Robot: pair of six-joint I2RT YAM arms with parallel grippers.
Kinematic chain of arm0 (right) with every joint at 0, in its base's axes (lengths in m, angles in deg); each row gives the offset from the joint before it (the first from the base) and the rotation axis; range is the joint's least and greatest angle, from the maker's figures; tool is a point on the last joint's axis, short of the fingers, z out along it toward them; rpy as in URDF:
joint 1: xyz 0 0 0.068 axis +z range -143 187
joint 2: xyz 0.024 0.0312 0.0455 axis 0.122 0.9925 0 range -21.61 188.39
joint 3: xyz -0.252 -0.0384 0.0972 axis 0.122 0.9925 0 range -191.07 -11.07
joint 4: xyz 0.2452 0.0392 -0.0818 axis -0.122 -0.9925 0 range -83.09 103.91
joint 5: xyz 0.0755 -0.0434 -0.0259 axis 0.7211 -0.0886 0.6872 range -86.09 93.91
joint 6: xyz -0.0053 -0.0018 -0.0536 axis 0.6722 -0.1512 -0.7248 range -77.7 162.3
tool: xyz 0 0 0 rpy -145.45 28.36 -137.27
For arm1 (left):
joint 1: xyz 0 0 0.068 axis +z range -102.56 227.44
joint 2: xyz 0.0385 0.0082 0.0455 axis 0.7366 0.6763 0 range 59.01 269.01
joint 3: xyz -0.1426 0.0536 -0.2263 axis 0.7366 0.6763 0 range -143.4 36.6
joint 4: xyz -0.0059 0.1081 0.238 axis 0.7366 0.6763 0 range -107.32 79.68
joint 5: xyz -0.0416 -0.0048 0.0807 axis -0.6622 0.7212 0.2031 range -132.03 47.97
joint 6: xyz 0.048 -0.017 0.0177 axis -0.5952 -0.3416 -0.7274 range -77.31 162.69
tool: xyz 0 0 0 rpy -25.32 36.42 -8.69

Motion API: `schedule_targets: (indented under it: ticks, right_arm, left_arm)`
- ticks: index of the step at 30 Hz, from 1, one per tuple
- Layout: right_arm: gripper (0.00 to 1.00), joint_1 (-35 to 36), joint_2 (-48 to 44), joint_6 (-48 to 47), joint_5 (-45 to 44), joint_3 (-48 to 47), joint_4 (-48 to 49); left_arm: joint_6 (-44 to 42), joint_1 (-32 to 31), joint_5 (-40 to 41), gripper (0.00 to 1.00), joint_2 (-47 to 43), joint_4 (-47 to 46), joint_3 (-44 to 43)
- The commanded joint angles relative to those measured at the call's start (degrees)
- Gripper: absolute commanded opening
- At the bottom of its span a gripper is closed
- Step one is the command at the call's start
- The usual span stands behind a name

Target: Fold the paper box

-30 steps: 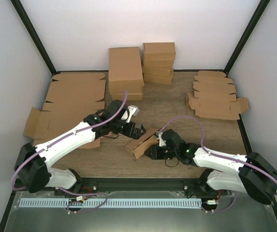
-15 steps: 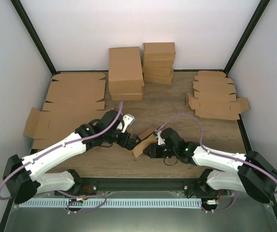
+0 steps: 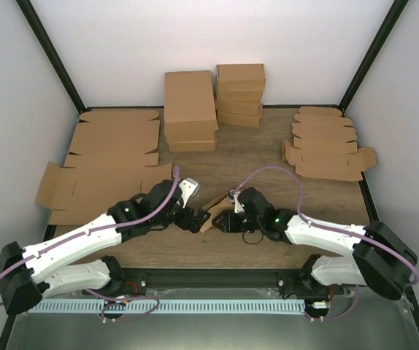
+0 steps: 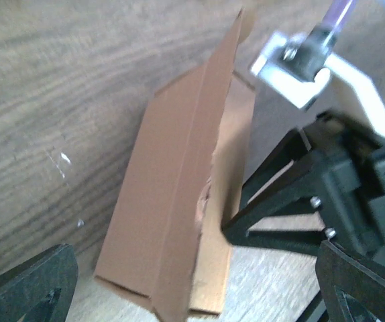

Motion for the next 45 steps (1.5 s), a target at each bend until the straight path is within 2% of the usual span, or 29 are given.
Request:
schedule_targets:
  ticks: [1,15,26,34,37,40,45]
  right_arm:
    - [0.34,0.5,2.1,-1.0,-2.0,-3.5,2.3]
    - [0.37,0.5,6.5,-3.6,-2.3,-8.2,2.1]
    - [0.37,0.5,5.5,-4.3,-2.7,-8.7,0.6]
    - [0.38,0.5,1.7,-7.4,-4.4,-8.1,-3.6]
    - [0.38,0.4,-0.8,-8.5,-4.8,-7.1,-4.8]
    - [0.38,0.5,-2.2,-10.4,-4.6,-7.3,-6.6]
    - [0.38,0.5,-4.5,-14.2,-7.4,-8.6,-9.5]
  left_arm:
    - [5.6,-0.2,5.0,1.00,-4.2,-7.4,3.0]
    - [9.9,-0.1,7.7,1.00,-15.0,-9.6,8.8]
    - [15.7,-0.1,11.2,1.00,-14.0,-5.2,7.9]
    - [28.6,0.0,10.4,1.00,-13.3,0.6,6.0]
    - [32.6,0.2,11.7,1.00,-12.5,5.6,4.2]
    - [33.6,0.1,12.3,1.00,-11.6,8.9,2.3]
    - [35.7,0.1,10.9,1.00,-11.6,9.3,1.6]
